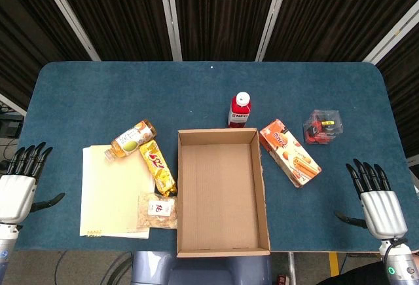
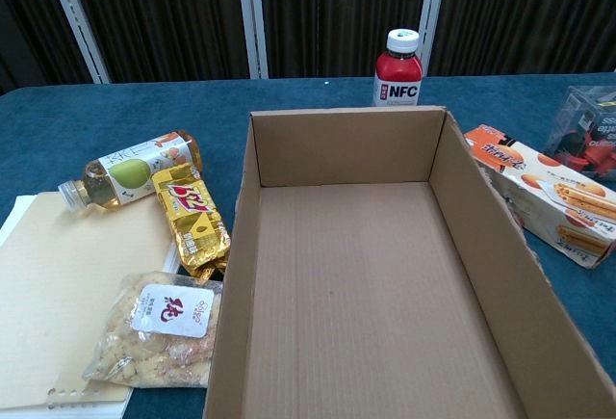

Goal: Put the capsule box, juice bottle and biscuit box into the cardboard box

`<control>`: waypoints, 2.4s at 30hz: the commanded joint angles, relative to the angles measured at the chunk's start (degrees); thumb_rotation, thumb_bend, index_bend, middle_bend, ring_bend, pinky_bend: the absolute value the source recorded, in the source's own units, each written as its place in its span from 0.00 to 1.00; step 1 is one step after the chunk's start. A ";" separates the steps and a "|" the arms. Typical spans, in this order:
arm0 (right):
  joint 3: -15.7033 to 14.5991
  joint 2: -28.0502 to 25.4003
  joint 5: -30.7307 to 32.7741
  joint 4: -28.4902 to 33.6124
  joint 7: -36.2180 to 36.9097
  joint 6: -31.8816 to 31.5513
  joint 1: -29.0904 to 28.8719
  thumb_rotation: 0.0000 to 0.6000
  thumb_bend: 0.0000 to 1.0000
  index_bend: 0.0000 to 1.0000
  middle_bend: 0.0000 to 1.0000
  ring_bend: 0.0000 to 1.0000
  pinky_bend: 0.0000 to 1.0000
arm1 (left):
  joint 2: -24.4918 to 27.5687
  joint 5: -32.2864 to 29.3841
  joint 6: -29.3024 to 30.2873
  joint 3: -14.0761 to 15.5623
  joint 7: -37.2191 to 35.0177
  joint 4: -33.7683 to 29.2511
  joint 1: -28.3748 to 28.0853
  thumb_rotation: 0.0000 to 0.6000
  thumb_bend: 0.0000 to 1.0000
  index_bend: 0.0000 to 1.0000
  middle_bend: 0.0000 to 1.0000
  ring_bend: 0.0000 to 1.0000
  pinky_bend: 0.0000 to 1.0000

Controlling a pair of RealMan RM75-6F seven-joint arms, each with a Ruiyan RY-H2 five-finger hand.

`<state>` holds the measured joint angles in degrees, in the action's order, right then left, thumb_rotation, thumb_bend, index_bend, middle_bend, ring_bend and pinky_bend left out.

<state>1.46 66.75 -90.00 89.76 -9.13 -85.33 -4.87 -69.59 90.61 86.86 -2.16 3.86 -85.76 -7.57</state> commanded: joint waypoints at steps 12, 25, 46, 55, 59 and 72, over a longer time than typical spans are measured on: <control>0.13 -0.12 0.38 0.08 0.63 3.50 -1.88 1.00 0.01 0.00 0.00 0.00 0.00 | -0.18 -0.34 0.35 0.04 -0.04 0.29 0.29 0.83 0.00 0.00 0.00 0.00 0.00; 4.79 -4.33 2.88 -1.54 -3.79 14.53 -10.91 1.00 0.05 0.00 0.00 0.00 0.00 | -0.96 -6.76 -4.47 -1.17 2.55 0.90 -0.28 0.83 0.00 0.00 0.00 0.00 0.00; 11.03 -9.84 18.21 -7.71 -3.14 49.08 -31.47 1.00 0.08 0.00 0.00 0.00 0.00 | -6.01 -6.98 -1.73 -3.03 11.93 0.58 -1.44 0.84 0.00 0.00 0.00 0.00 0.00; 12.51 -8.18 19.37 -12.34 -3.24 53.44 -36.97 1.00 0.08 0.00 0.00 0.00 0.00 | -7.62 -7.22 -2.86 -3.17 14.98 0.13 -2.49 0.84 0.00 0.00 0.00 0.00 0.00; 12.35 -6.73 20.12 -15.22 -2.34 55.96 -38.84 1.00 0.08 0.00 0.00 0.00 0.00 | -8.14 -8.08 -3.45 -3.27 16.14 -0.17 -2.65 0.84 0.00 0.00 0.00 0.00 0.00; 10.38 1.90 19.66 -28.77 2.50 63.57 -43.59 1.00 0.08 0.00 0.00 0.00 0.00 | -9.70 -10.79 -4.74 -3.25 19.27 0.18 -2.65 0.84 0.00 0.00 0.00 0.00 0.00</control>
<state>12.13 67.14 -69.80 62.93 -7.90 -22.91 -47.44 -79.14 80.16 82.32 -5.43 22.91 -85.71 -10.25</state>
